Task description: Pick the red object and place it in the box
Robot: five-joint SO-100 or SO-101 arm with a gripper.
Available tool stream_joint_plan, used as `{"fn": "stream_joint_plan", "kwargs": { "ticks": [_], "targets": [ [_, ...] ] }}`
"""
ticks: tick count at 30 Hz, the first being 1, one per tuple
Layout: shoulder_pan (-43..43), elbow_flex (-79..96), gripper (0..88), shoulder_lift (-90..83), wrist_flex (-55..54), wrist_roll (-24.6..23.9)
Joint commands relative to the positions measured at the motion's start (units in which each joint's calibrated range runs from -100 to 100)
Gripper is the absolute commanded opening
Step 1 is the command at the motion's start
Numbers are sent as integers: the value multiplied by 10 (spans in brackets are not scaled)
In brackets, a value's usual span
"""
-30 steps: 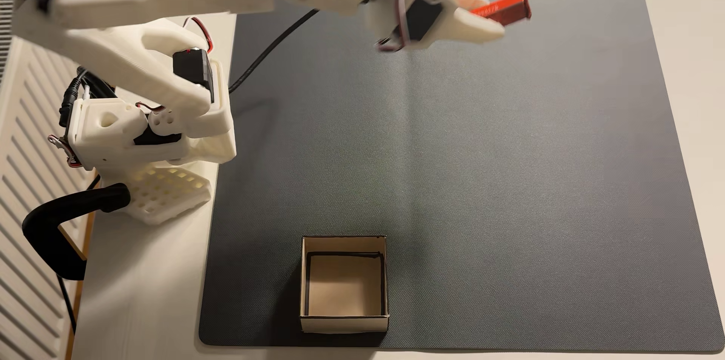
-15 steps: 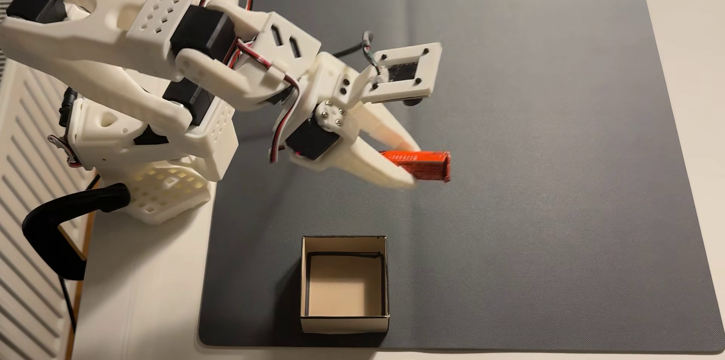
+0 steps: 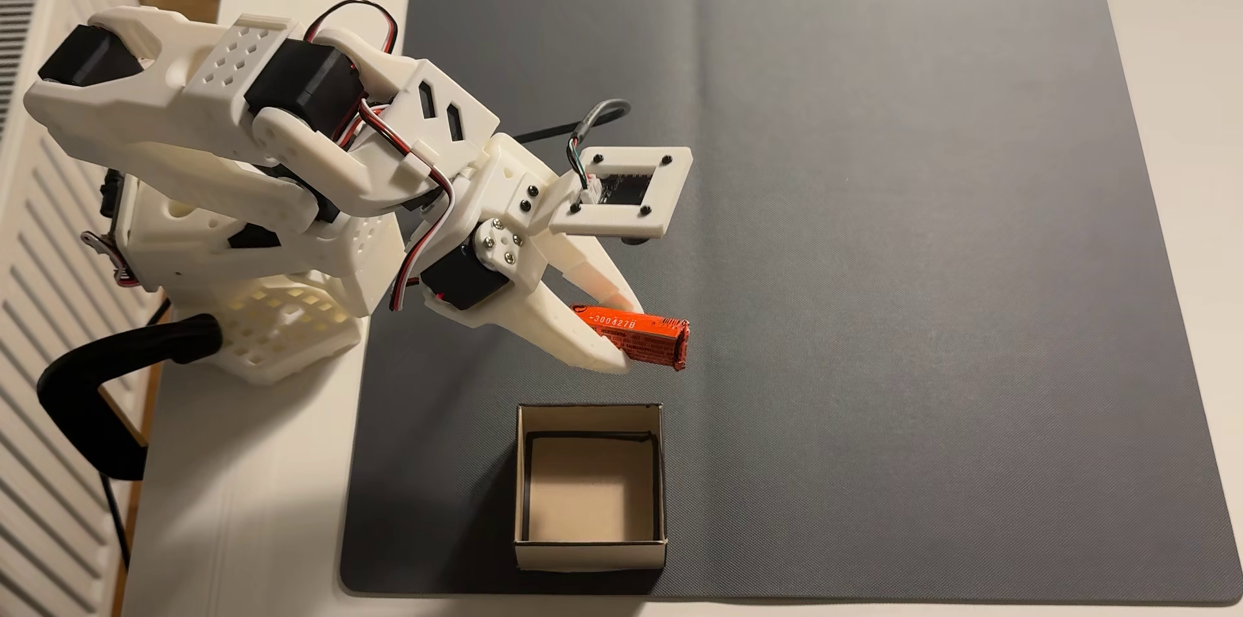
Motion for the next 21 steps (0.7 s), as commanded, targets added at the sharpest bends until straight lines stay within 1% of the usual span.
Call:
{"fn": "stream_joint_plan", "kwargs": {
  "ticks": [1, 12, 21],
  "targets": [
    [17, -35, 89, -4, 1, 0],
    [108, -42, 89, -4, -2, 0],
    [113, -22, 93, -4, -48, 0]
  ]
}}
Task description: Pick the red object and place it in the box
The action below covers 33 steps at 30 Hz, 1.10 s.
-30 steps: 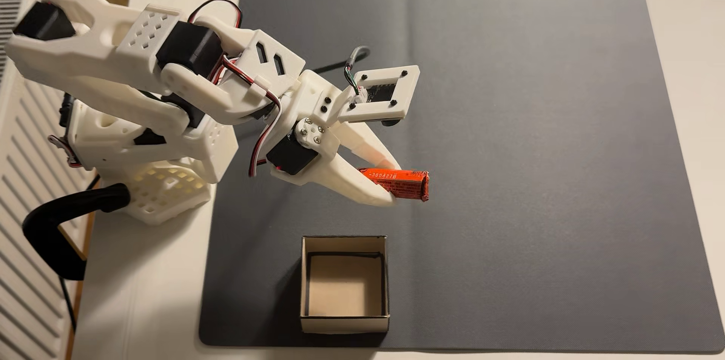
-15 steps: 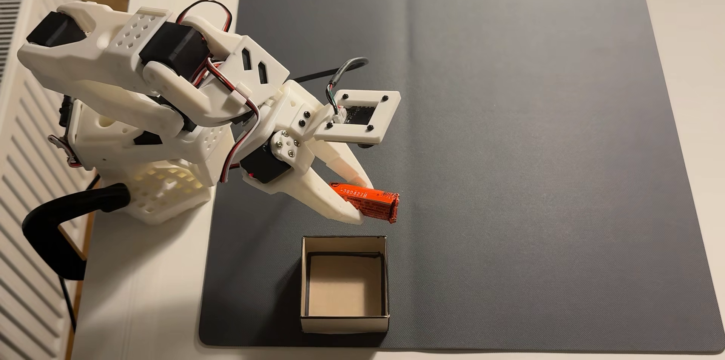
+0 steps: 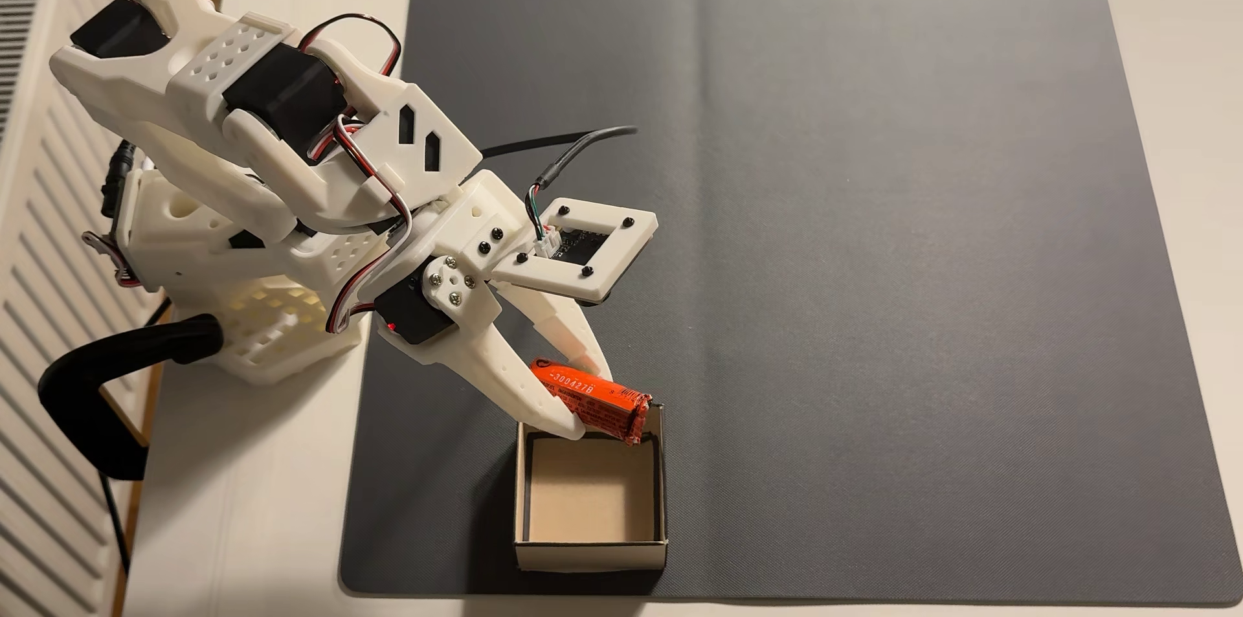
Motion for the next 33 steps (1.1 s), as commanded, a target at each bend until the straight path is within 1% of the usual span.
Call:
{"fn": "stream_joint_plan", "kwargs": {
  "ticks": [1, 5, 7, 13, 16, 17, 19, 22, 26, 28, 33],
  "targets": [
    [-1, -3, 105, -4, -19, -1],
    [-4, 3, 183, -4, -22, -1],
    [-7, 3, 201, -4, -22, -1],
    [-8, 2, 209, -4, -22, -3],
    [-16, -6, 200, -4, -22, -7],
    [-29, -8, 193, -4, -22, -8],
    [-54, -19, 139, -4, -18, -19],
    [-95, -45, 5, -4, -16, -46],
    [-177, -82, 7, -4, -22, -85],
    [-223, -105, 7, -5, -20, -97],
    [-337, -119, 8, -6, -13, -96]
  ]
}}
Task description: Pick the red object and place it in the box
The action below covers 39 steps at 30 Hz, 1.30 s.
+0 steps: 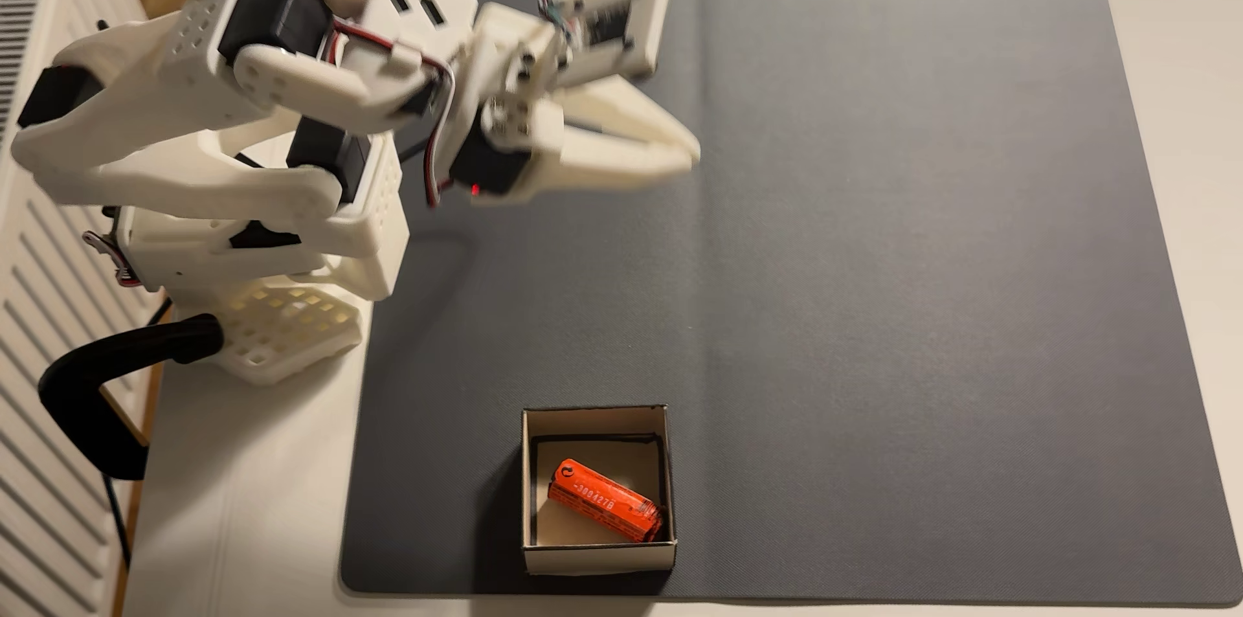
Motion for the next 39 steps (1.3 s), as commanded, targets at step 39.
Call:
{"fn": "stream_joint_plan", "kwargs": {
  "ticks": [39],
  "targets": [
    [10, 223, 8, 1, 246, -2]
  ]
}}
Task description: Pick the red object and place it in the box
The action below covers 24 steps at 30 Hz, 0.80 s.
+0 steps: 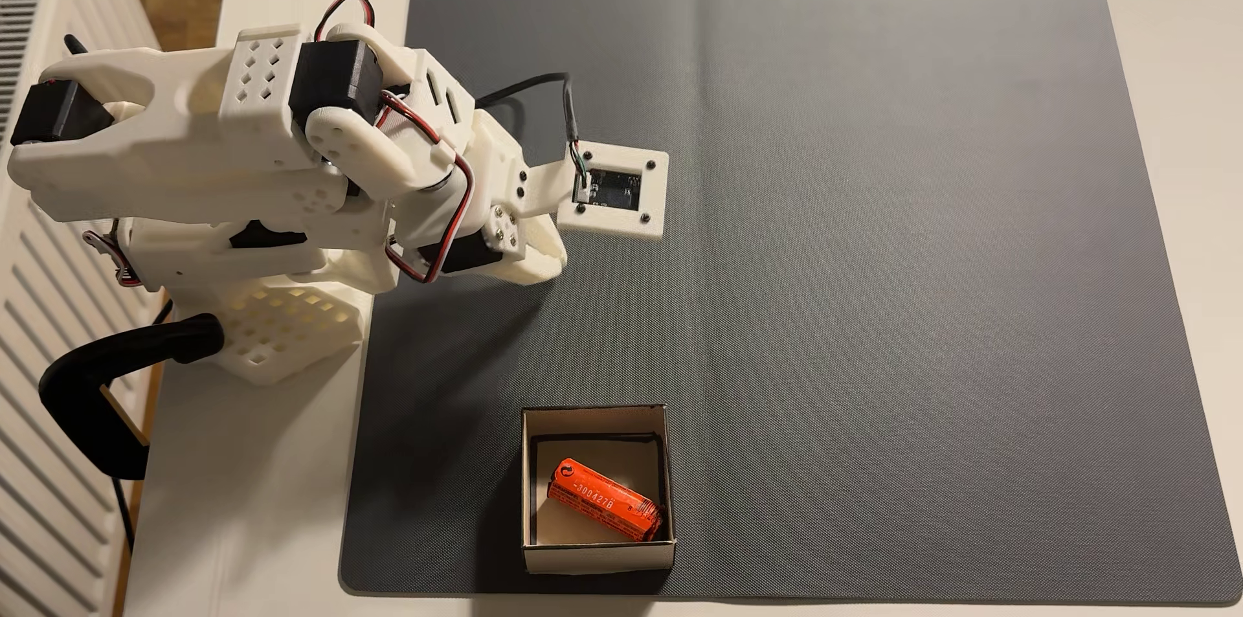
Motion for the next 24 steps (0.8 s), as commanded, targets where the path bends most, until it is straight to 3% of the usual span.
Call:
{"fn": "stream_joint_plan", "kwargs": {
  "ticks": [1, 24],
  "targets": [
    [2, 7, 8, 3, 14, 0],
    [-1, 7, 8, 4, 14, -1]
  ]
}}
